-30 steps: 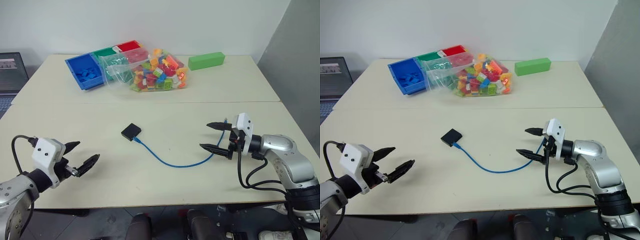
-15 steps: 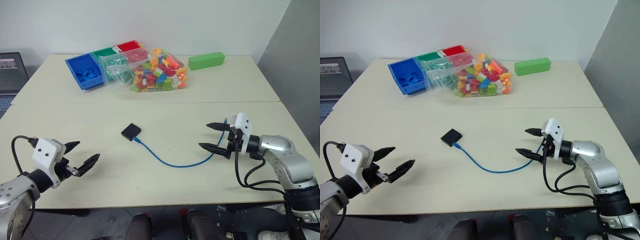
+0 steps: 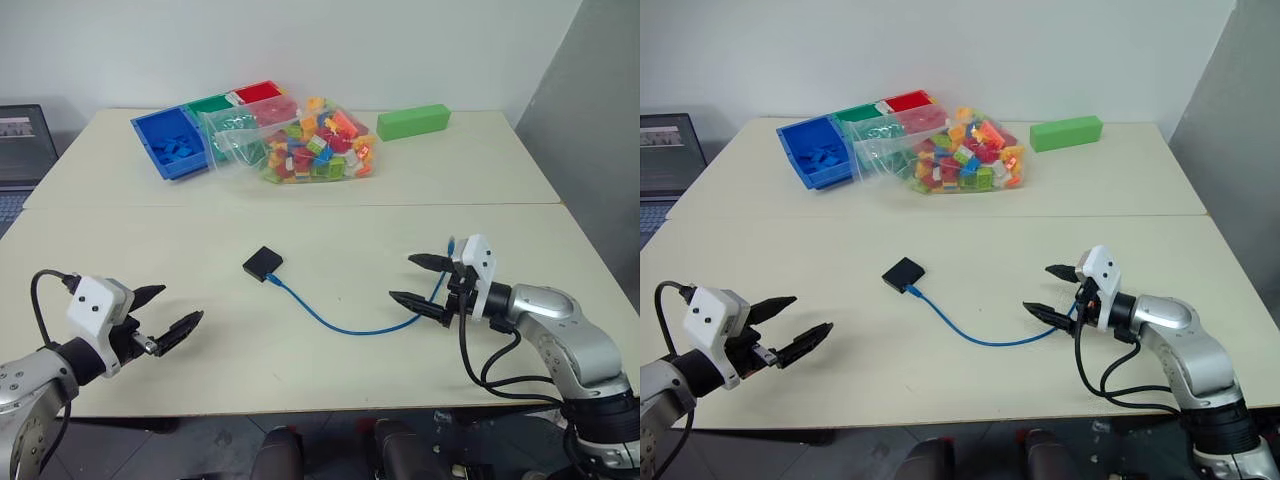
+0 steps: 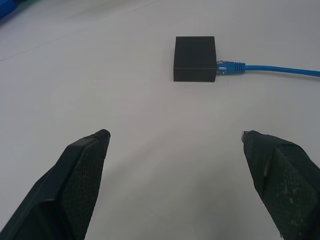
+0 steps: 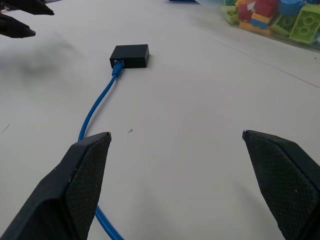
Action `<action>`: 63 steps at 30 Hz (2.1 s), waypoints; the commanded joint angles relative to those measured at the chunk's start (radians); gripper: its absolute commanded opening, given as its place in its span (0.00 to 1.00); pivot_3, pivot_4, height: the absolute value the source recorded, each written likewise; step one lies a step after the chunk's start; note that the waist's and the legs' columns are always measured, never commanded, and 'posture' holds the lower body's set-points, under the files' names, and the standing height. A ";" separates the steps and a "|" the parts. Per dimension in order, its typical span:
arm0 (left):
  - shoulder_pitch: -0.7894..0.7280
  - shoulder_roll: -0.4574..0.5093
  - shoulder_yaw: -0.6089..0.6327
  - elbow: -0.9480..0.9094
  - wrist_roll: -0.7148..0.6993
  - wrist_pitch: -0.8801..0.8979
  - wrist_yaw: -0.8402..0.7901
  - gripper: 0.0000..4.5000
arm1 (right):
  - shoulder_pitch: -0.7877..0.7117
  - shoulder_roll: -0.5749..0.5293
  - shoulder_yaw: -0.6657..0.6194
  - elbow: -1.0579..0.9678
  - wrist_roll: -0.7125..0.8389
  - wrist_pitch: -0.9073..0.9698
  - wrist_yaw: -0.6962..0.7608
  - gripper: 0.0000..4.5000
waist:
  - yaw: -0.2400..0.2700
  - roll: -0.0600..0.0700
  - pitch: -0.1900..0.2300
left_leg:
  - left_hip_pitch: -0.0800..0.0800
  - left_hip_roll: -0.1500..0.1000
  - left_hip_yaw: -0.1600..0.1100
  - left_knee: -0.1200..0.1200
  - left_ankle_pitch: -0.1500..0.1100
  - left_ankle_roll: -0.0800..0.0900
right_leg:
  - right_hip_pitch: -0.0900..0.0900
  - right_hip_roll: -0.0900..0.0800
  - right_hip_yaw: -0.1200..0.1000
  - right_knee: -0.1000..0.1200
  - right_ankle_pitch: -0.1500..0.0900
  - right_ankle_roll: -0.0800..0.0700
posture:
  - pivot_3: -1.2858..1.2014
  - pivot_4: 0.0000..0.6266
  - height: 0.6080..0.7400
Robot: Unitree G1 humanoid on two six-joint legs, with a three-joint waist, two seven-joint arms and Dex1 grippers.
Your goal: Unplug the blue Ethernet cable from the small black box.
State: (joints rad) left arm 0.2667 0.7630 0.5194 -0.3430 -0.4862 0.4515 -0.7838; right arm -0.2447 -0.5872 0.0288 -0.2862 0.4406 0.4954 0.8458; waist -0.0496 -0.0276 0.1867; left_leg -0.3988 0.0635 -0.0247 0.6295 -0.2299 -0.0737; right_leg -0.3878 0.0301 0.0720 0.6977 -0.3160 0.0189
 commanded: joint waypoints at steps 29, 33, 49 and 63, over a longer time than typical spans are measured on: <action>0.013 0.058 0.043 -0.016 -0.026 0.010 -0.100 1.00 | -0.110 0.133 0.227 -0.019 -0.113 0.035 -0.091 0.99 | -0.008 0.000 0.000 | 0.000 0.001 -0.001 0.000 0.000 0.000 | -0.001 0.000 0.000 0.001 0.000 0.000 | 0.52 0.24 1.00; 0.003 0.080 0.033 0.014 -0.006 -0.033 -0.139 1.00 | -0.192 0.266 0.331 0.121 -0.228 0.001 -0.184 0.99 | -0.007 0.000 0.000 | 0.000 0.001 -0.002 0.000 0.000 0.000 | -0.001 0.001 0.000 0.001 0.000 -0.001 | 0.52 0.24 1.00; 0.050 0.096 0.033 -0.021 -0.024 -0.045 -0.230 1.00 | -0.383 0.621 0.494 0.611 -0.485 -0.203 -0.327 0.99 | -0.007 -0.002 -0.001 | -0.001 0.001 0.000 -0.001 0.000 0.000 | -0.002 0.000 -0.001 0.000 0.003 -0.006 | 0.52 0.24 1.00; 0.020 0.094 0.019 -0.030 -0.037 -0.010 -0.222 1.00 | -0.432 0.655 0.458 0.699 -0.536 -0.213 -0.343 0.31 | -0.006 -0.003 -0.002 | 0.000 0.001 -0.001 -0.001 0.000 0.000 | -0.002 0.001 -0.001 0.001 0.003 -0.006 | 0.52 0.24 1.00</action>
State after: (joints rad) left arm 0.2973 0.8409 0.5232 -0.3572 -0.5088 0.4331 -1.0134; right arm -0.6536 0.0716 0.5015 0.4121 -0.0704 0.2978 0.5196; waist -0.0560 -0.0306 0.1849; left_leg -0.3992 0.0648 -0.0254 0.6288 -0.2300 -0.0739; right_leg -0.3899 0.0307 0.0712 0.6988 -0.3135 0.0132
